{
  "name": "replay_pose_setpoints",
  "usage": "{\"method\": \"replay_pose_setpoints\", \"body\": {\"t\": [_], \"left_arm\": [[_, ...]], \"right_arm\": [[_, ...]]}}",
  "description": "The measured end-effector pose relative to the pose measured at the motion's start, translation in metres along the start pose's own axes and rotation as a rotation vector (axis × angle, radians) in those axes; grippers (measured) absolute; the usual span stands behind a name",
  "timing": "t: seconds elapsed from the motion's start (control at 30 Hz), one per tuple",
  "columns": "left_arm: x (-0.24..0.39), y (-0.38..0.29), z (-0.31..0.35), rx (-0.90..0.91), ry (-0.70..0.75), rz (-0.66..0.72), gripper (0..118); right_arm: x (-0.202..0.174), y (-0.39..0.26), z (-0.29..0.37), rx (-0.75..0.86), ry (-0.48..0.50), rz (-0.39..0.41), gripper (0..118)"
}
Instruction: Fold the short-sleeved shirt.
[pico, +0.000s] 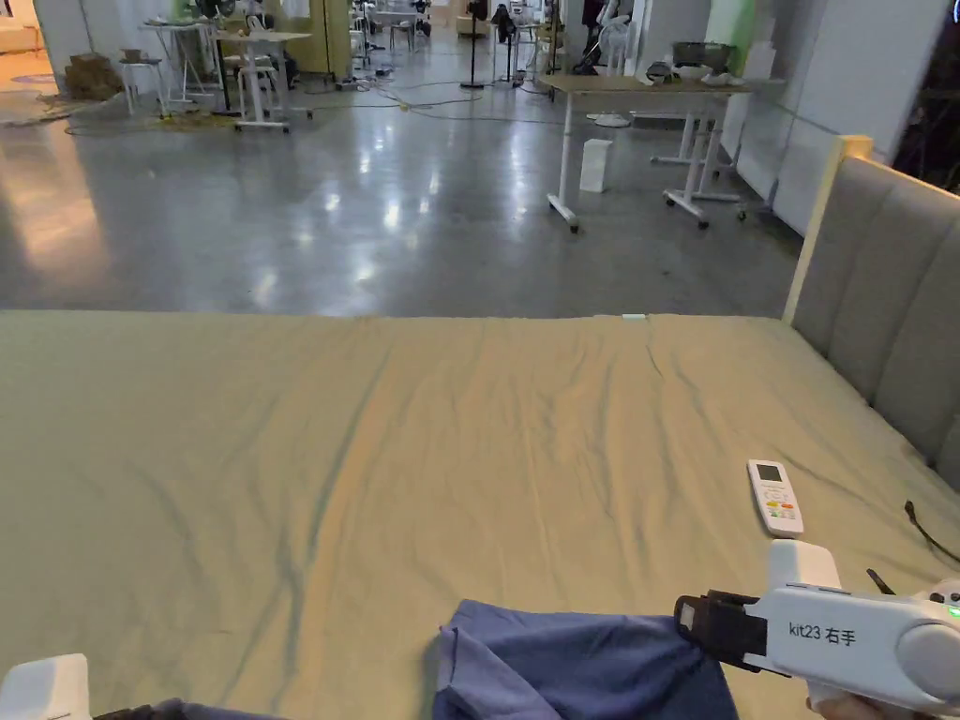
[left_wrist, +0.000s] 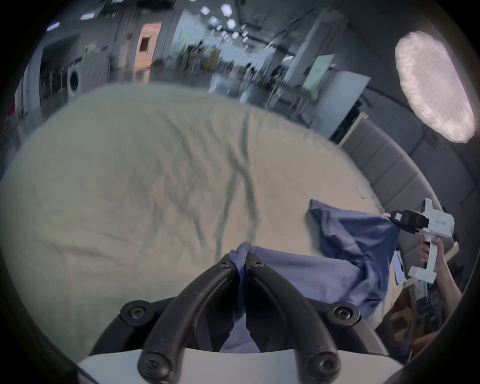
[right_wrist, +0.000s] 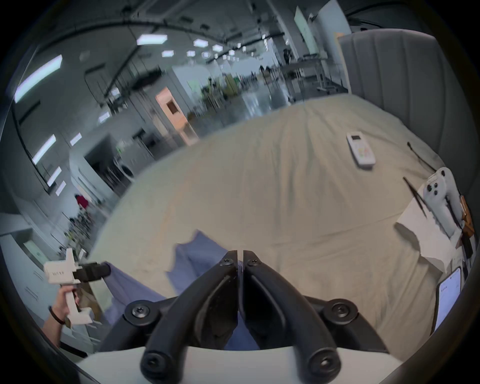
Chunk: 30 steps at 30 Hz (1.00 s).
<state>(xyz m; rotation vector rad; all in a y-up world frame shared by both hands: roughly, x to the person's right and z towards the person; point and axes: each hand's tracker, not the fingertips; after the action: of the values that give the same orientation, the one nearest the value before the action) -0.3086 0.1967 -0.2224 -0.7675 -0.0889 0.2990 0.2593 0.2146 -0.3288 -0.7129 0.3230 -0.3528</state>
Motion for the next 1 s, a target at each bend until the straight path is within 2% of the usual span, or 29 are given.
{"method": "replay_pose_setpoints", "body": {"t": [0.07,0.1,0.2,0.23,0.37,0.47,0.5,0.77,0.9,1.0], "left_arm": [[0.002,0.007,0.043,0.132,-0.009,-0.019,7],[0.003,0.013,0.068,0.165,-0.017,-0.029,7],[0.022,0.030,0.130,0.292,-0.045,-0.057,7],[0.031,0.038,0.149,0.309,-0.051,-0.075,6],[0.032,0.070,0.202,0.439,-0.068,-0.093,6],[0.050,0.096,0.237,0.514,-0.026,-0.140,6],[0.055,0.105,0.247,0.539,-0.009,-0.147,6],[0.061,0.155,0.297,0.638,0.047,-0.147,6],[0.049,0.165,0.302,0.647,0.056,-0.112,7],[0.040,0.166,0.299,0.652,0.042,-0.078,6]], "right_arm": [[-0.008,0.013,0.032,0.066,0.011,0.007,2],[-0.014,0.022,0.046,0.094,0.039,0.033,2],[-0.024,0.045,0.093,0.192,0.062,0.017,2],[-0.032,0.052,0.111,0.232,0.072,0.034,2],[-0.052,0.086,0.162,0.343,0.075,0.060,2],[-0.068,0.113,0.192,0.409,0.042,0.088,2],[-0.071,0.121,0.211,0.472,-0.038,0.067,2],[-0.087,0.172,0.253,0.591,-0.084,0.065,2],[-0.093,0.181,0.268,0.633,-0.132,0.083,2],[-0.095,0.185,0.272,0.647,-0.131,0.071,2]]}}
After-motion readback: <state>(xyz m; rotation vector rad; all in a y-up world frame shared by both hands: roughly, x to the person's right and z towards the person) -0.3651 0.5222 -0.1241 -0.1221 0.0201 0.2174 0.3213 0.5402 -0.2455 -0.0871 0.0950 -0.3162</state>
